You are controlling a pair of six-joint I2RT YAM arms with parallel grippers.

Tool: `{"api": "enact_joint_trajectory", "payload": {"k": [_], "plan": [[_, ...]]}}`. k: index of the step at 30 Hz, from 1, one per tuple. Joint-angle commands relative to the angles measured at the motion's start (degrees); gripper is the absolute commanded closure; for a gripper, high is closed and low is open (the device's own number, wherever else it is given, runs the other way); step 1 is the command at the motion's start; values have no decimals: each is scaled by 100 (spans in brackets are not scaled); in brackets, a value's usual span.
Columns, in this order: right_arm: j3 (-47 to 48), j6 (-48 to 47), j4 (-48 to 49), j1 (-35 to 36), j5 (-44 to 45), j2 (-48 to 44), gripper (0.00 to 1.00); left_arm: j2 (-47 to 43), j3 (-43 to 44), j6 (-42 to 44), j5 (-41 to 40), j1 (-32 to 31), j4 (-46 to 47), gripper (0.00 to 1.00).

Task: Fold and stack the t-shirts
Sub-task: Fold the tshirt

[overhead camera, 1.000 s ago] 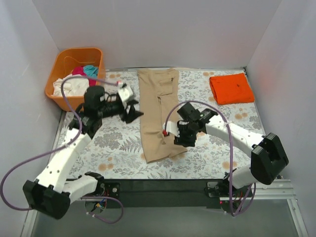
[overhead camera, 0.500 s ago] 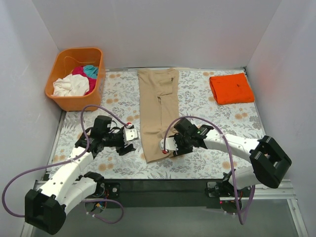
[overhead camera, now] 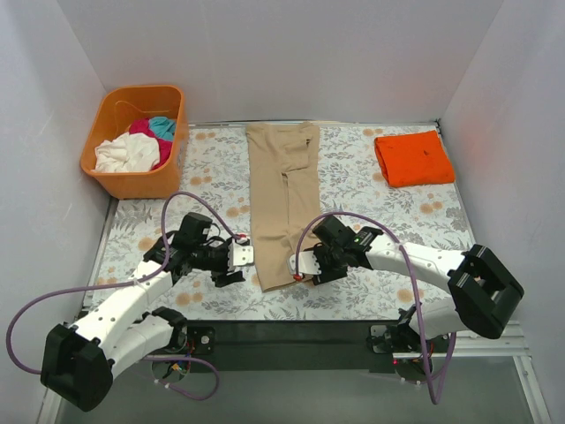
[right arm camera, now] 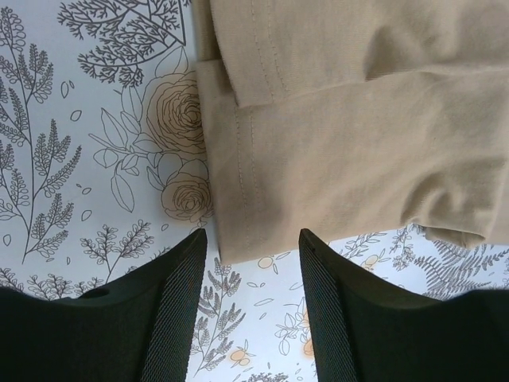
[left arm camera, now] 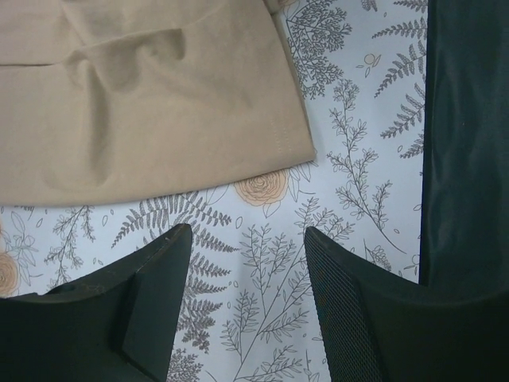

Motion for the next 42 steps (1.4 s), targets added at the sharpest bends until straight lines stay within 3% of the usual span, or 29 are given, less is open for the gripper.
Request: {"api": "enact_joint_trajectory", "payload": {"k": [1,8,14,17,27,32,42], "plan": [[-70,-124,-143,28,-132,43,52,99,12,9,-6,-208,167,45],[-158,-72,173,19,-158,596,56,205,-392,211,-349,-928,596,47],[-79,69,104,19,-360,676,87,564,-621,-227,-963,-1701,1456,48],[-79,139,25,19,-413,632,98,715,-656,-351,-1201,-1956,1773,48],[-97,508,-152,19,-650,483,99,1188,-902,-430,-1614,-2660,2346,52],[-114,614,-222,37,-774,412,99,1637,-814,-544,-1939,-2722,2381,55],[-193,702,-380,116,-897,263,99,1673,-884,-544,-2229,-2722,2013,87]]}}
